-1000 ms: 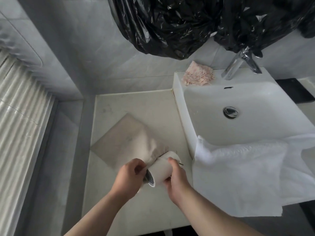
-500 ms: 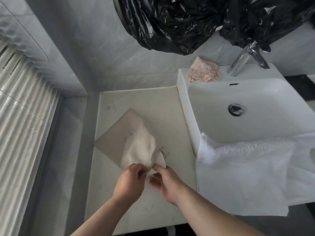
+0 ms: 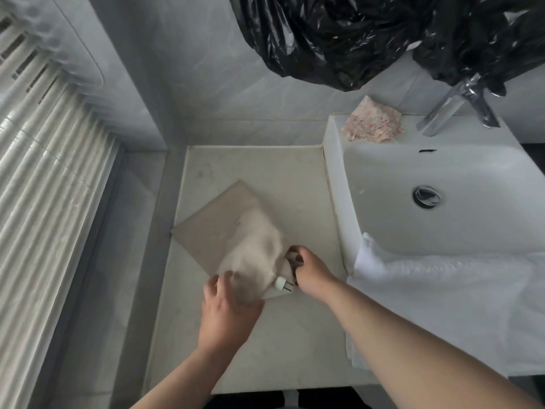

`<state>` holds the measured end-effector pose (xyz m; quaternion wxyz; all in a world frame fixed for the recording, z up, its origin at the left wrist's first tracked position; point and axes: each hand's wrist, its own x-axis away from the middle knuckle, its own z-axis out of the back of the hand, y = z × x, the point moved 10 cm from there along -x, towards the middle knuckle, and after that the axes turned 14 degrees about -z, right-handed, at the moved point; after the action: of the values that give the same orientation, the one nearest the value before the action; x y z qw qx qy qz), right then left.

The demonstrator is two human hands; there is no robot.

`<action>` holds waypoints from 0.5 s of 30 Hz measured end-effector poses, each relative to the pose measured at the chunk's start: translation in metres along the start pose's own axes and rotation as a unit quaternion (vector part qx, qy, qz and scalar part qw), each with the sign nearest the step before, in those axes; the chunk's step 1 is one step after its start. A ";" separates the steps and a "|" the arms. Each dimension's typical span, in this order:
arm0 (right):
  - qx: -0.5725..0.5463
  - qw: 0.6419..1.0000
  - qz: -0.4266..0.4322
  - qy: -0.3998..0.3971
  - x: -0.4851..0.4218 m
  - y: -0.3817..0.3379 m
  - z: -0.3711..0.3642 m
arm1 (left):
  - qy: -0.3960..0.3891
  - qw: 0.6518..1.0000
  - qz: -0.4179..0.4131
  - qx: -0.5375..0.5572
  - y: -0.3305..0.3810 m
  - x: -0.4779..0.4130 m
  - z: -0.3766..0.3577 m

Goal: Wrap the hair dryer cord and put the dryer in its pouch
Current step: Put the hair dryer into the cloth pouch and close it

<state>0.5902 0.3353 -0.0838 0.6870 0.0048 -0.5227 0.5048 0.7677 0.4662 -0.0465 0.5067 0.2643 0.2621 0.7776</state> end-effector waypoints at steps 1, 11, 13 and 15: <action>-0.016 0.999 -0.023 0.020 -0.008 0.006 0.002 | -0.008 1.000 0.021 0.015 -0.001 -0.002 -0.004; 0.077 0.995 -0.024 0.053 -0.012 0.025 0.016 | -0.055 0.996 0.037 -0.055 -0.005 -0.025 -0.014; 0.070 0.996 -0.032 0.053 -0.010 0.037 0.019 | -0.051 0.997 0.020 -0.063 -0.004 -0.027 -0.013; 0.048 0.997 -0.048 0.039 -0.009 0.052 0.018 | -0.050 0.997 0.012 -0.063 -0.004 -0.029 -0.015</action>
<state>0.5418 0.3452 -0.1094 0.7294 0.0426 -0.4698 0.4954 0.7705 0.4389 -0.0644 0.5258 0.2740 0.1839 0.7839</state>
